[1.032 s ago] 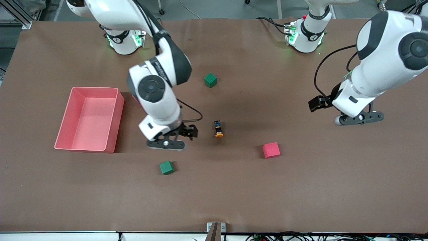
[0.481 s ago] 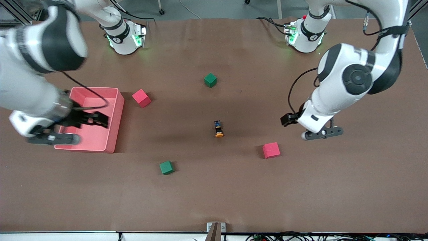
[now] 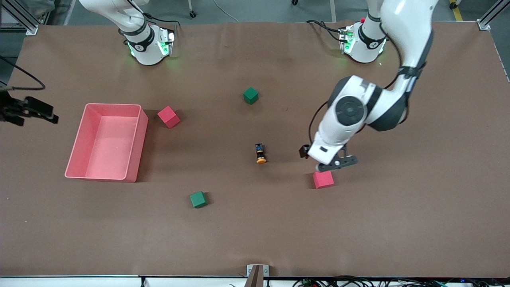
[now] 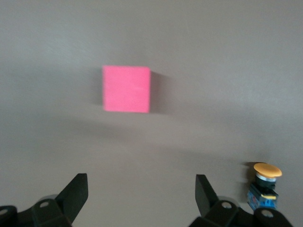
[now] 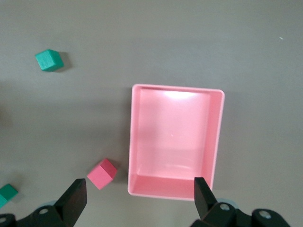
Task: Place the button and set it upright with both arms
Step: 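Withdraw the right gripper while the left gripper reaches the button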
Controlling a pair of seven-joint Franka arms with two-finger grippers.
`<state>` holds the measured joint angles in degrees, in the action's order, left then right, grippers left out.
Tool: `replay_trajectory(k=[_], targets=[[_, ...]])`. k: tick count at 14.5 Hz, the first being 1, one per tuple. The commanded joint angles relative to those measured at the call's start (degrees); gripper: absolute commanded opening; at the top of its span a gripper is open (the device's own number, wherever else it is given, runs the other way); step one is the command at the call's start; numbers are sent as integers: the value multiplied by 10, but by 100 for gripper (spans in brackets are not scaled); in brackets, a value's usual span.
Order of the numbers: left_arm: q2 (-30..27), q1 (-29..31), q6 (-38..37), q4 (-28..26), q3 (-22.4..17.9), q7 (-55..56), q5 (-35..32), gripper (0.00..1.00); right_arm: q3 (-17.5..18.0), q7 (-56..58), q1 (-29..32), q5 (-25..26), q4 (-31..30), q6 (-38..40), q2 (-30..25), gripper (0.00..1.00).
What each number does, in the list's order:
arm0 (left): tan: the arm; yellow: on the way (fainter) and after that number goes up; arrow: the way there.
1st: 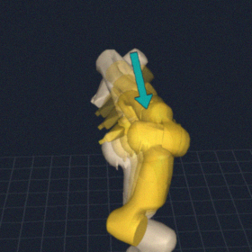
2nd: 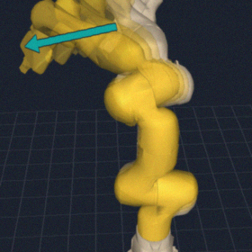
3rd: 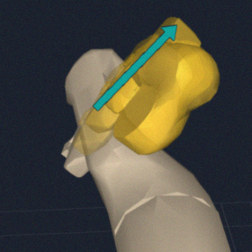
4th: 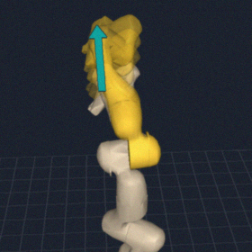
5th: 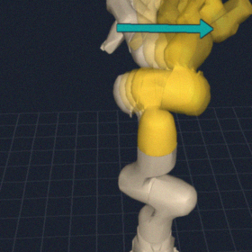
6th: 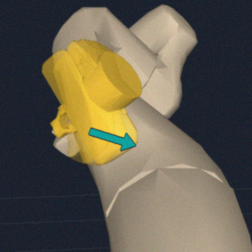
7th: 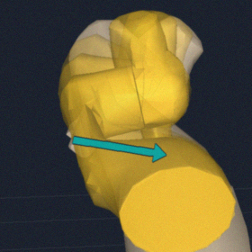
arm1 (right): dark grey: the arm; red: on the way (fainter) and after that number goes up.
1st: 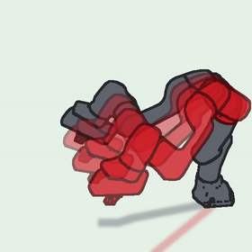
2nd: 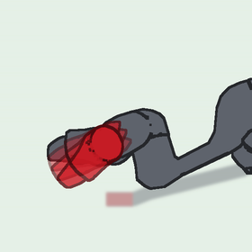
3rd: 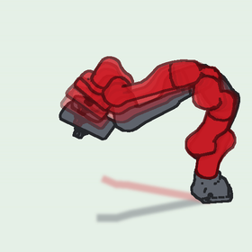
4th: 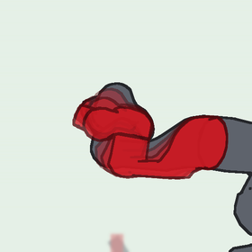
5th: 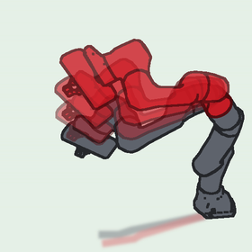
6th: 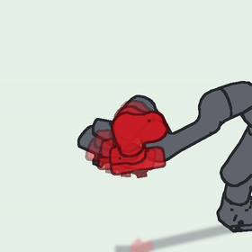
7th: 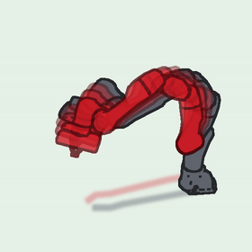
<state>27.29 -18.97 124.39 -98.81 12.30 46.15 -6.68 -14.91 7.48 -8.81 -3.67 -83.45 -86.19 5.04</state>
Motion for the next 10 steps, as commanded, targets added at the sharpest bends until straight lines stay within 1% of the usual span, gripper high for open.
replay_trajectory(k=[1,3,6,10], targets=[[39,-16,1,42,-3,23,-21,100,13,1,13,19,-88,-29,-76,100],[71,-39,1,77,-3,30,-18,100,13,2,17,24,-133,-58,-111,100],[112,-70,1,131,-3,57,-16,100,13,4,20,29,-127,-61,-108,100],[149,-112,1,174,-3,66,-17,100,13,7,19,30,-109,-61,-108,100]])
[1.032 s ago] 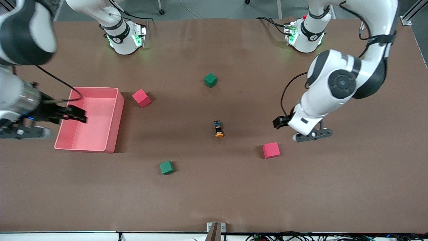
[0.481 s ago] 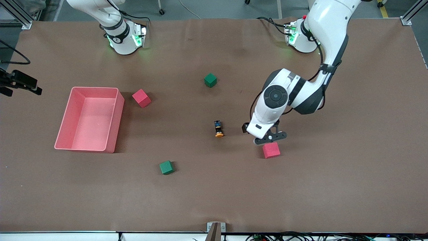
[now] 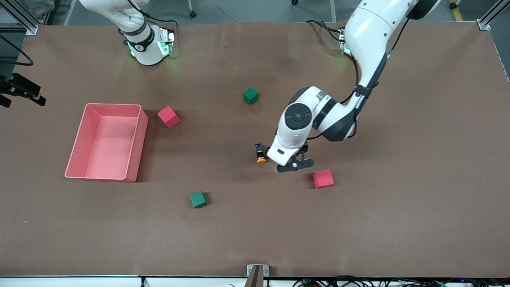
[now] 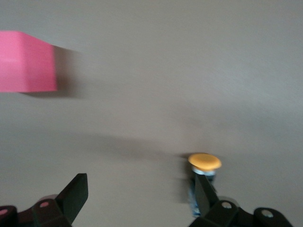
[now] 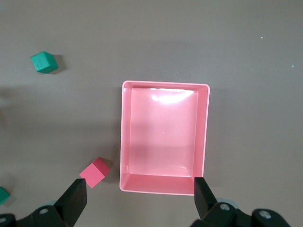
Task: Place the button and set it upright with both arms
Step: 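Close the left gripper around the yellow button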
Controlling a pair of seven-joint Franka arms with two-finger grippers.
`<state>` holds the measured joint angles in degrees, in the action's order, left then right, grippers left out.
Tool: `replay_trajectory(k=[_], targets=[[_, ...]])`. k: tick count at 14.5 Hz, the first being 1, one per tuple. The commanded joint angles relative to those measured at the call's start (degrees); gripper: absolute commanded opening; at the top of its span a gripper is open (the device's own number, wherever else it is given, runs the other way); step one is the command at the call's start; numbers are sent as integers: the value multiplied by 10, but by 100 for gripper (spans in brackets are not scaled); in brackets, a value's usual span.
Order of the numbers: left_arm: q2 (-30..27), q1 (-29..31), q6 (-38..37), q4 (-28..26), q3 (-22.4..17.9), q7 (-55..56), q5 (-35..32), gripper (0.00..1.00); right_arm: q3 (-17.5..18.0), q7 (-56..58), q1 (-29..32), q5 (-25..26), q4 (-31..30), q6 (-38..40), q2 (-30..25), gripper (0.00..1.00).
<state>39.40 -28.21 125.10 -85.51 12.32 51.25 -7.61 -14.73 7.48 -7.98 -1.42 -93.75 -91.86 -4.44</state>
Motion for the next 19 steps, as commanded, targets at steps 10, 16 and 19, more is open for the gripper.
replay_trajectory(k=[10,16,19], targets=[[110,-63,38,87,-10,16,-10,100,12,6,12,19,5,-10,-9,100],[129,-77,64,87,-10,20,-11,94,12,9,11,19,7,-8,-9,100],[130,-76,65,86,-11,21,-10,76,13,9,10,18,7,-6,-9,100]])
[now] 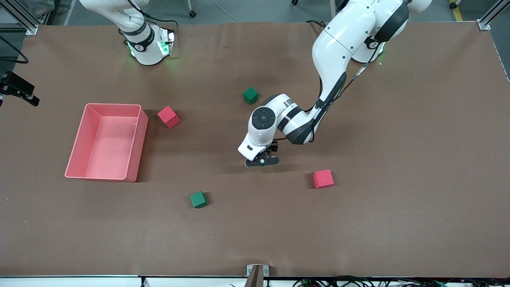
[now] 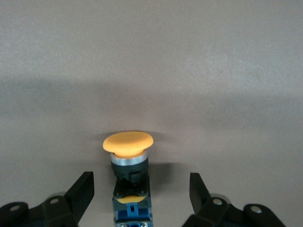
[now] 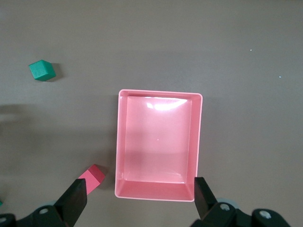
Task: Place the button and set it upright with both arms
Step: 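Close the left gripper around the yellow button, then lift the button off the table with the left gripper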
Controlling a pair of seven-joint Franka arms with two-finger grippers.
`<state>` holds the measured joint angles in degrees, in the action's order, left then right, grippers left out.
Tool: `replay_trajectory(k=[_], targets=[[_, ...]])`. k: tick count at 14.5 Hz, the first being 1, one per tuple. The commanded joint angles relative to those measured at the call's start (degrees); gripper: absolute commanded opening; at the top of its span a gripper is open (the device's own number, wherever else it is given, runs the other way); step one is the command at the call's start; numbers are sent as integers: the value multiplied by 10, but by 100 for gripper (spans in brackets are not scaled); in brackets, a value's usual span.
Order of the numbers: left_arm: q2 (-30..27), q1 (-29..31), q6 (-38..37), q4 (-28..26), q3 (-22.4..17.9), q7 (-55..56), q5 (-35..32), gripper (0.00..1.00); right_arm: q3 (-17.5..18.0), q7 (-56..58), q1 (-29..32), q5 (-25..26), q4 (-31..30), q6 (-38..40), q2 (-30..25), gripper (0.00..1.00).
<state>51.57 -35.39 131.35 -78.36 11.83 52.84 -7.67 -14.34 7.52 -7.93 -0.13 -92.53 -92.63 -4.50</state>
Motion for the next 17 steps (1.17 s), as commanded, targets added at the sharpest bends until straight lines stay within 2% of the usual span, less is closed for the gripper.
replay_trajectory(k=[1,6,8,10,12,13,17], targets=[[9,-3,2,15,-7,4,-9,72,8,8,10,5,-5,3,-9,100],[13,-1,3,15,-8,2,-10,68,8,7,11,4,-6,3,-9,100],[15,-4,9,15,-15,6,-10,52,8,7,11,4,-6,2,-9,100],[16,-3,11,15,-15,6,-10,26,8,7,12,4,-7,0,-9,100],[15,-2,11,15,-15,7,-9,4,8,7,12,4,-6,-4,-9,100],[15,0,11,15,-16,13,-9,0,8,7,12,3,-6,-4,-9,100],[6,1,8,16,-16,77,-9,0,8,7,12,-1,-6,-8,-8,100]])
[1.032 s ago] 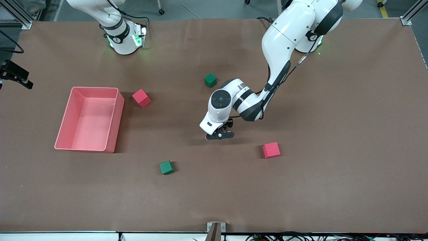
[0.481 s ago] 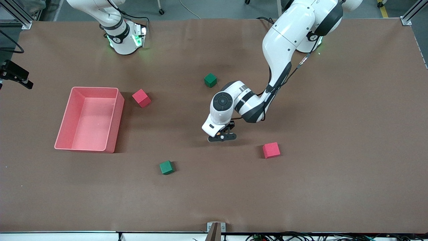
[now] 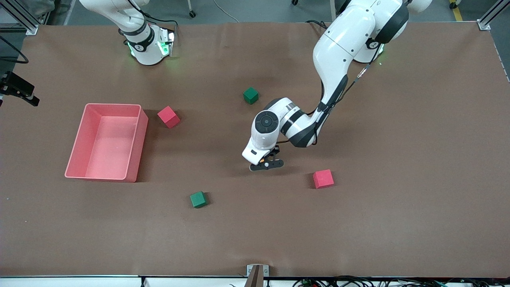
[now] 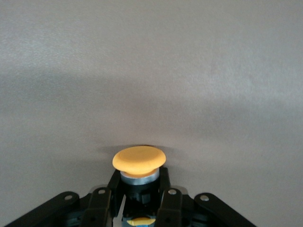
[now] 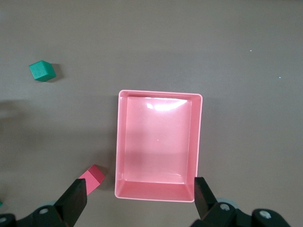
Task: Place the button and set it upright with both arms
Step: 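Lift the button off the table with the left gripper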
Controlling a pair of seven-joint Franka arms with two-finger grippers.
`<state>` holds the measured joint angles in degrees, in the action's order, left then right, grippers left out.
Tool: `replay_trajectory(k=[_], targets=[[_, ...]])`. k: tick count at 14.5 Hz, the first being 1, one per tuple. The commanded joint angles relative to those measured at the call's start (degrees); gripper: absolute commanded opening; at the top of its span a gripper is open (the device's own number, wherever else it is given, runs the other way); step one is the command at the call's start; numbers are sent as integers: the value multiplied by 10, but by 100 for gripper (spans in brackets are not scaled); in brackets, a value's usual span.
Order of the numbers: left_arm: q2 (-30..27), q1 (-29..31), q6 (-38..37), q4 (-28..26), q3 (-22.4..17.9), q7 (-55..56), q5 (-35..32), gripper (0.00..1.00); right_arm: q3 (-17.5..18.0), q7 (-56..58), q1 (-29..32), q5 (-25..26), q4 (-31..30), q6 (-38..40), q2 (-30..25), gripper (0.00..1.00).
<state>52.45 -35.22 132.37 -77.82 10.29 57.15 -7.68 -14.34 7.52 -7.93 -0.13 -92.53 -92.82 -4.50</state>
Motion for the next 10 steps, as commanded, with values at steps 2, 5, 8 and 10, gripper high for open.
replay_trajectory(k=[2,5,8,10], targets=[[-18,-2,-7,10,-7,75,-10,0,8,7,11,0,-6,-7,-8,100],[-46,-3,-75,10,-17,123,-10,0,8,8,11,3,-5,-6,-6,100],[-106,20,-174,6,-17,190,-8,0,8,8,11,3,-5,-3,-6,100],[-147,43,-224,5,-16,230,-8,0,8,7,10,3,-5,0,-5,100]])
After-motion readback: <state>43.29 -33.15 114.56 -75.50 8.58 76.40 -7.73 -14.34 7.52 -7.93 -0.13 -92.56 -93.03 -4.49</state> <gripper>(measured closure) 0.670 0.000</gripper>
